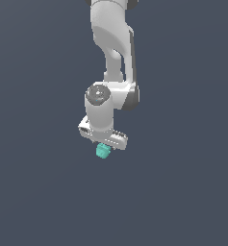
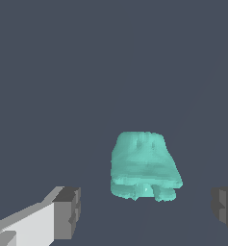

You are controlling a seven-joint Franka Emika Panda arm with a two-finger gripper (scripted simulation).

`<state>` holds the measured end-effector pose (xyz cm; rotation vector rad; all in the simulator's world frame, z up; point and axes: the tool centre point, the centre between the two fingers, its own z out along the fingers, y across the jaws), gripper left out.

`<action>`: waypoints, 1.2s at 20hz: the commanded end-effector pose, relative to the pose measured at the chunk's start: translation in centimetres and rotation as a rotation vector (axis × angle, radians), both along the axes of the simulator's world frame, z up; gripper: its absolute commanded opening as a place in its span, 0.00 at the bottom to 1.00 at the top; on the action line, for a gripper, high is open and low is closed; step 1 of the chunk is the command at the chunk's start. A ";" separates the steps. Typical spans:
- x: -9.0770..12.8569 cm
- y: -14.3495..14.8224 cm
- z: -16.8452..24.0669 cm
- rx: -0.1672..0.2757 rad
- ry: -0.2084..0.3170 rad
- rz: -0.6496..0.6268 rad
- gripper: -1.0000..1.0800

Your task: Pick up the object and move it to a goal position.

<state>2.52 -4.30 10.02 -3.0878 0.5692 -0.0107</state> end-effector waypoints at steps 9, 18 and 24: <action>-0.1 -1.0 -1.4 0.000 0.007 -0.060 0.96; -0.2 -1.1 -5.3 0.000 0.007 -0.066 0.96; -0.1 -1.1 -6.3 0.000 0.007 -0.067 0.96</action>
